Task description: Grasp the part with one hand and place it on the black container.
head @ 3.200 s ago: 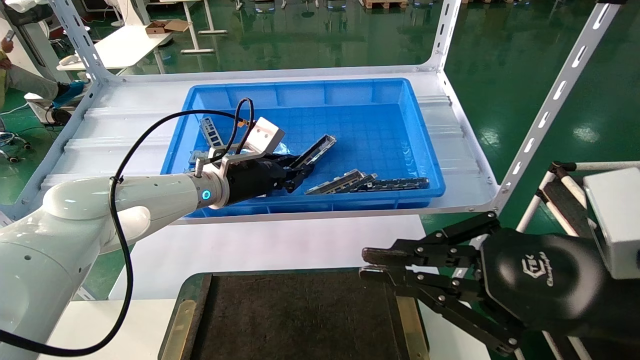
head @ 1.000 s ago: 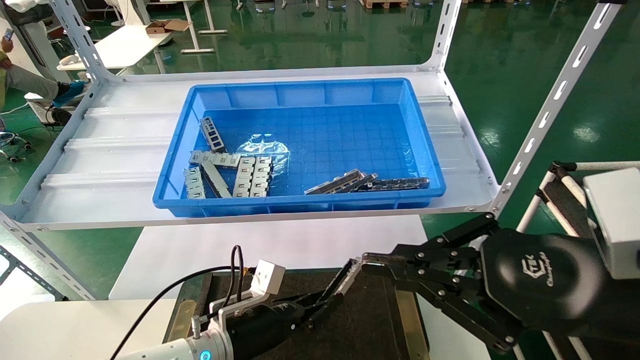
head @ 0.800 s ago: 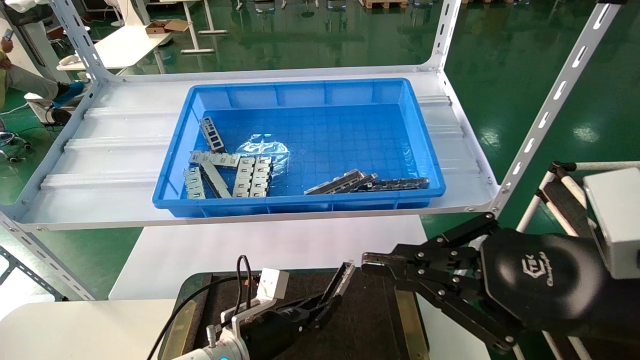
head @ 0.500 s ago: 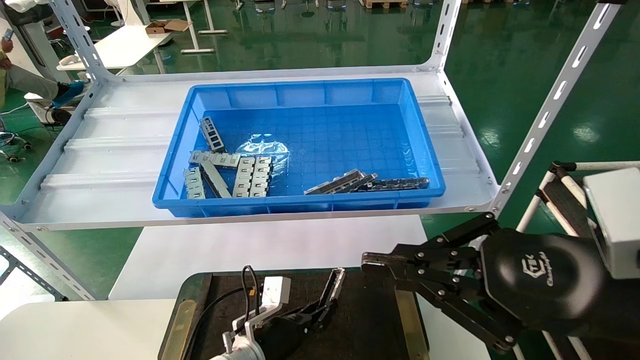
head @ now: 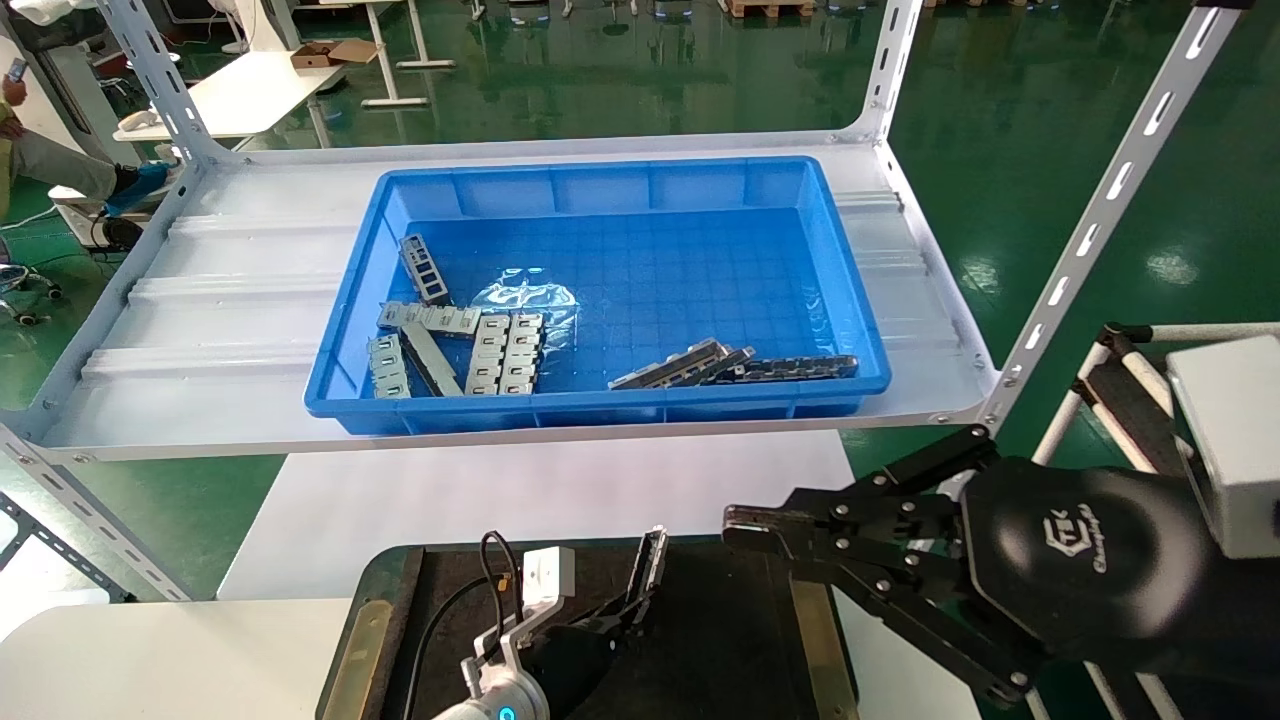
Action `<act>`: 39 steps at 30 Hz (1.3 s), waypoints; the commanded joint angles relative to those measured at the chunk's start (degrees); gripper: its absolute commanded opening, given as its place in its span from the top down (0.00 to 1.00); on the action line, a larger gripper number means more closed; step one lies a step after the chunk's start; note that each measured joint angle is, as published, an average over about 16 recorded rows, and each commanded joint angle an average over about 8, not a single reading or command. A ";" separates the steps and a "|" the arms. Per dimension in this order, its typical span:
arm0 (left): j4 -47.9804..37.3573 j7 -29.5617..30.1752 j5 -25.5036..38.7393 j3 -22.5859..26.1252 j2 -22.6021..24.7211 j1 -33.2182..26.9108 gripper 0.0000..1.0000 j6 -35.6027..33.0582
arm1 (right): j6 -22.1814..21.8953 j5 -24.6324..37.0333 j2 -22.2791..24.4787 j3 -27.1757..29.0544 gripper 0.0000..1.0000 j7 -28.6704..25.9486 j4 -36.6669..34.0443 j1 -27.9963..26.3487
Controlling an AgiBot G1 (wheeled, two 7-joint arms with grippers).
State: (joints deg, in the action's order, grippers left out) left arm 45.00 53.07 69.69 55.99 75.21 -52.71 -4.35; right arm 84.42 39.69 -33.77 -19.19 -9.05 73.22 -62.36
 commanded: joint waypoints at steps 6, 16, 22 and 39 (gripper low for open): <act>-0.81 2.24 -0.56 2.58 0.81 -0.14 1.00 3.17 | 0.00 -0.01 0.00 -0.01 1.00 0.00 0.00 0.00; -0.61 3.93 -2.68 6.67 1.04 -0.60 0.11 6.34 | -0.01 -0.02 0.01 -0.02 0.08 0.01 0.00 -0.01; -0.26 4.17 -4.34 9.14 1.06 -1.09 0.00 8.11 | -0.01 -0.02 0.01 -0.03 0.00 0.02 0.00 -0.01; 2.32 1.06 -8.60 16.49 -0.14 -4.20 0.00 11.86 | -0.02 -0.04 0.02 -0.05 0.00 0.03 0.00 -0.01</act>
State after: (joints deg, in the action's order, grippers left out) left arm 48.13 54.03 61.49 72.27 74.47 -56.98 7.20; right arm 84.40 39.65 -33.75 -19.24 -9.02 73.22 -62.38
